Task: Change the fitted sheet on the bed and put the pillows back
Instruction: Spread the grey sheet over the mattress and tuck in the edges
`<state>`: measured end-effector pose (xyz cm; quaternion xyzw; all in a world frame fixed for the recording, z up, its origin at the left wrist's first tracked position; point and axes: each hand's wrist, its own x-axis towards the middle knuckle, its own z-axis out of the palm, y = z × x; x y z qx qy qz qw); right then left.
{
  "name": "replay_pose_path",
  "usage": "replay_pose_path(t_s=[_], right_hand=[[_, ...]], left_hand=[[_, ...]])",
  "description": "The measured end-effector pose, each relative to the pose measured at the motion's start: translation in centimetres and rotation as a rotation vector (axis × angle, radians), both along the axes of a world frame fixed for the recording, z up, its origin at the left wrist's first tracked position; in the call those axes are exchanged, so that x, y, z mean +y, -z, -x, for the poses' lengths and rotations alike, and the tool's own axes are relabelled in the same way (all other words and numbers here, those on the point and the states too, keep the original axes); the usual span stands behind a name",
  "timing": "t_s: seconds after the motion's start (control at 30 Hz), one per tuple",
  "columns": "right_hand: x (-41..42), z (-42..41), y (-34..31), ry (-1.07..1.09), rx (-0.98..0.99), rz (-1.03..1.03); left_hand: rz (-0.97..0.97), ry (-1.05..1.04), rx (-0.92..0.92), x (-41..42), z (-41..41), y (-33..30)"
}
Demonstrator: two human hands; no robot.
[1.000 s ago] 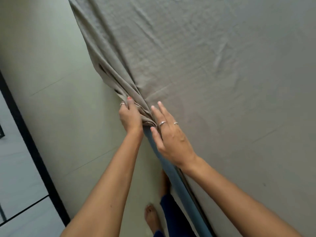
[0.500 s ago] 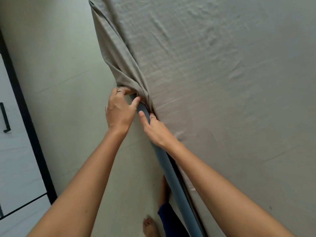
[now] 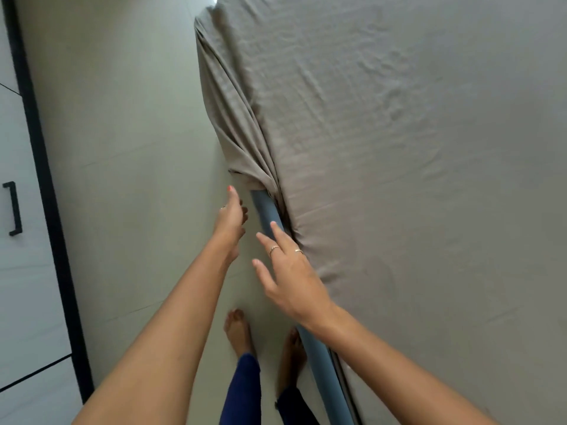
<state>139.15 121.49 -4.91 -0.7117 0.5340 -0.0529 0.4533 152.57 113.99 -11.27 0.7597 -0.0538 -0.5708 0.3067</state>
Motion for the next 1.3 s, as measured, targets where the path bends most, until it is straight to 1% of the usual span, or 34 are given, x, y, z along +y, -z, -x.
replay_pose_path(t_s=[0.07, 0.1, 0.13, 0.17, 0.2, 0.23, 0.3, 0.37, 0.43, 0.5, 0.57, 0.67, 0.7, 0.77, 0.83, 0.87, 0.93, 1.0, 1.03, 1.07, 1.1, 1.13, 1.17, 1.2, 1.23, 1.27, 1.3], right_hand=[[-0.6, 0.3, -0.1, 0.005, -0.021, 0.016], [-1.1, 0.4, -0.2, 0.028, -0.035, 0.013], [-1.8, 0.6, -0.1, 0.056, -0.048, 0.015], [-2.4, 0.9, -0.1, 0.086, -0.054, 0.024], [-3.2, 1.2, 0.1, 0.122, -0.056, 0.047], [-3.8, 1.5, 0.2, 0.151, -0.053, 0.083], [-5.3, 1.7, 0.5, 0.157, -0.051, 0.144], [-6.8, 1.2, 1.0, 0.056, -0.048, 0.14], [-8.0, -0.1, 1.6, -0.049, -0.049, 0.049], [-9.5, -2.0, 2.4, -0.027, -0.059, -0.086], [-11.0, -4.3, 3.1, 0.074, -0.069, -0.203], [-13.9, -7.1, 3.9, 0.269, -0.043, -0.344], [-15.4, -7.9, 4.4, 0.33, -0.01, -0.394], [-18.2, -9.0, 4.9, 0.425, 0.05, -0.507], [-20.0, -9.6, 5.7, 0.481, 0.074, -0.562], [-20.6, -10.0, 5.8, 0.504, 0.078, -0.566], [-20.8, -10.1, 5.6, 0.519, 0.077, -0.579], [-20.5, -10.0, 4.7, 0.47, 0.119, -0.576], [-20.3, -9.9, 3.9, 0.433, 0.144, -0.546], [-20.0, -9.7, 3.0, 0.399, 0.148, -0.491], [-19.5, -9.5, 2.1, 0.376, 0.13, -0.411], [-19.3, -9.5, 1.2, 0.364, 0.101, -0.328], [-19.0, -9.4, 0.6, 0.352, 0.081, -0.254], [-18.9, -9.4, 0.5, 0.327, 0.073, -0.193], [-19.0, -9.5, 0.5, 0.294, 0.079, -0.148], [-19.1, -9.5, 0.6, 0.27, 0.086, -0.127], [-19.6, -9.8, 0.8, 0.251, 0.085, -0.114]], left_hand=[[0.025, -0.108, 0.162, -2.8, 0.8, 0.1], [0.05, -0.181, 0.213, -4.1, 1.0, 0.3], [0.075, -0.252, 0.226, -5.4, 1.0, 0.7], [0.108, -0.298, 0.188, -6.6, 1.0, 1.0], [0.171, -0.297, 0.09, -7.7, 1.0, 1.1], [0.252, -0.244, -0.063, -8.5, 1.0, 0.6], [0.421, 0.019, -0.383, -9.8, 1.2, -0.7], [0.541, 0.36, -0.635, -10.9, 0.9, -1.3], [0.521, 0.628, -0.886, -11.8, -0.3, -1.3], [0.46, 0.737, -1.034, -13.2, -2.3, -1.1], [0.442, 0.801, -1.092, -15.1, -3.9, -1.1], [0.467, 0.945, -1.13, -17.5, -5.0, -1.7], [0.458, 1.033, -1.152, -18.4, -5.2, -1.7], [0.394, 1.278, -1.227, -19.5, -5.1, -1.4], [0.353, 1.494, -1.271, -20.4, -4.7, -1.2], [0.337, 1.552, -1.274, -20.9, -4.6, -1.2], [0.315, 1.605, -1.236, -21.9, -4.7, -1.5], [0.36, 1.648, -1.096, -22.6, -5.9, -2.0], [0.435, 1.628, -0.965, -22.7, -7.0, -2.2], [0.55, 1.519, -0.824, -22.5, -8.3, -2.3], [0.668, 1.288, -0.716, -21.9, -9.5, -2.3], [0.732, 0.977, -0.687, -21.3, -10.5, -2.4], [0.674, 0.658, -0.717, -20.6, -11.3, -1.9], [0.488, 0.377, -0.71, -20.2, -11.8, -1.5], [0.224, 0.168, -0.569, -20.1, -12.0, -0.7], [-0.006, 0.024, -0.309, -20.2, -11.7, -0.1], [-0.158, -0.065, -0.01, -20.6, -11.4, 0.7]])
